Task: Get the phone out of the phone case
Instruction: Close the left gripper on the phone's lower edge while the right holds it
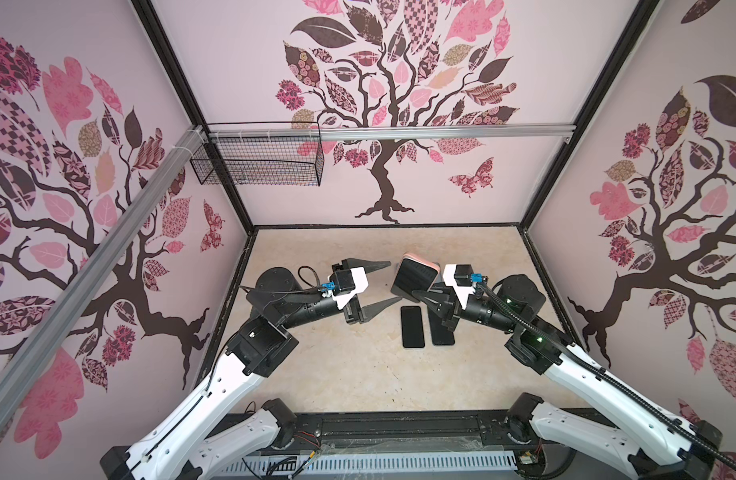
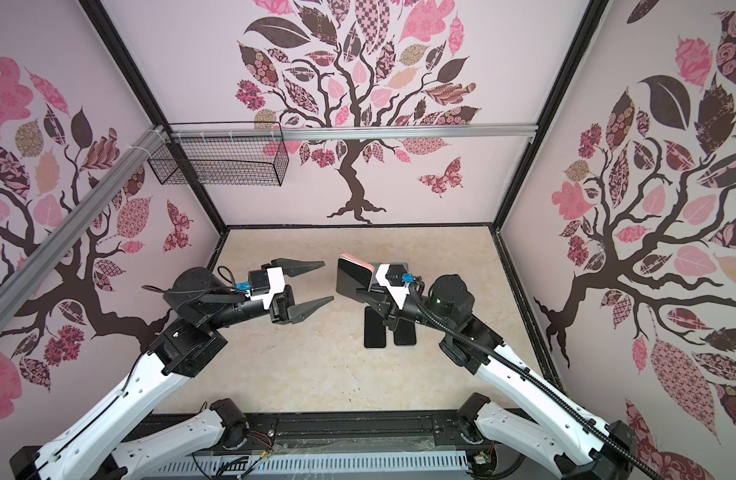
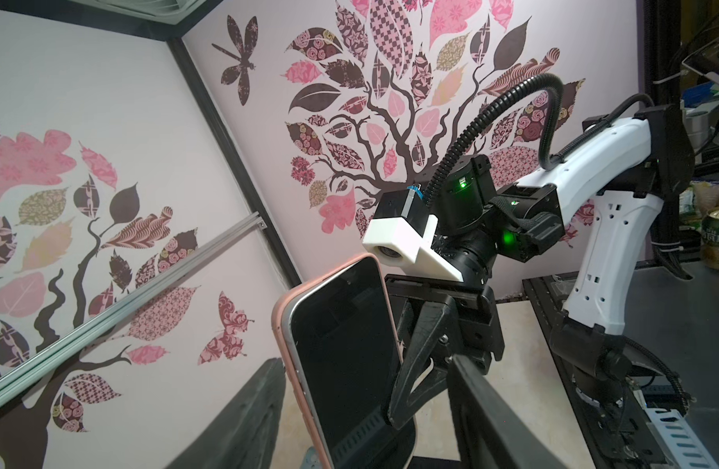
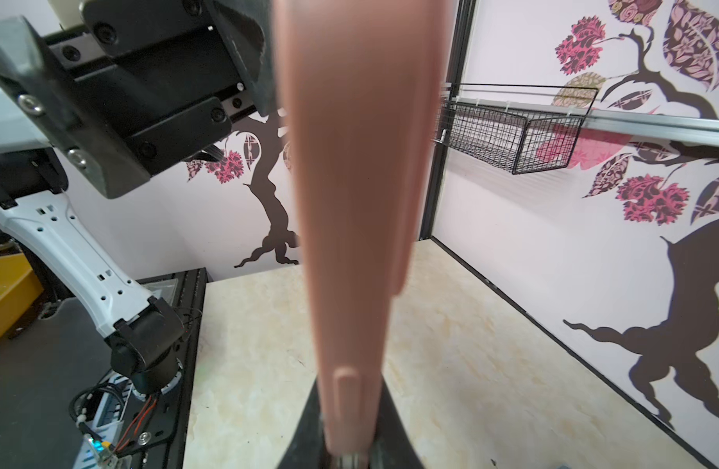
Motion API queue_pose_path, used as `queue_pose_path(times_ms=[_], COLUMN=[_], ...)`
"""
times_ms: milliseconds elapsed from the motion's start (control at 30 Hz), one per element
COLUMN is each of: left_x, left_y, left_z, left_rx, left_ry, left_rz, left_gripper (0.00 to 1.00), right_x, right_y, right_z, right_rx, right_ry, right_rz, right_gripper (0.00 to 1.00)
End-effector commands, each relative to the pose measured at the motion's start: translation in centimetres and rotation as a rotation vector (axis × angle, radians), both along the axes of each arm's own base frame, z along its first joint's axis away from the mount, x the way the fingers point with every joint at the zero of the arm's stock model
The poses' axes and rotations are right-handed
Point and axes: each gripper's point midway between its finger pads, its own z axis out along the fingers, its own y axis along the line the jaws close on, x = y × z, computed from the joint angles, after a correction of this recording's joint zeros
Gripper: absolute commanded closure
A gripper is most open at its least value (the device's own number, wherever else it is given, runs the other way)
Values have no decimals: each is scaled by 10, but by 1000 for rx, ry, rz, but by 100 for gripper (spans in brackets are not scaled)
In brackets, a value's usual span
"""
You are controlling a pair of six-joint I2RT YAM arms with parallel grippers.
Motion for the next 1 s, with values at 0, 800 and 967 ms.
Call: queue_pose_path(times_ms=[0, 800, 967], left_x=[-2, 7, 9], left_y=[0, -13, -15], left_z=[10, 4, -1], left_rx=[13, 32, 40], left_ry=[-63, -58, -45], left_rz=[3, -25, -32], left_gripper=[36, 44, 50], right_x=[-5, -10, -11], right_y=[-6, 3, 3], right_z=[34, 23, 23], right_rx=[13, -19, -22], right_ry=[-130, -105, -107], right_rz=[-16, 39, 49], right_gripper=[100, 100, 100])
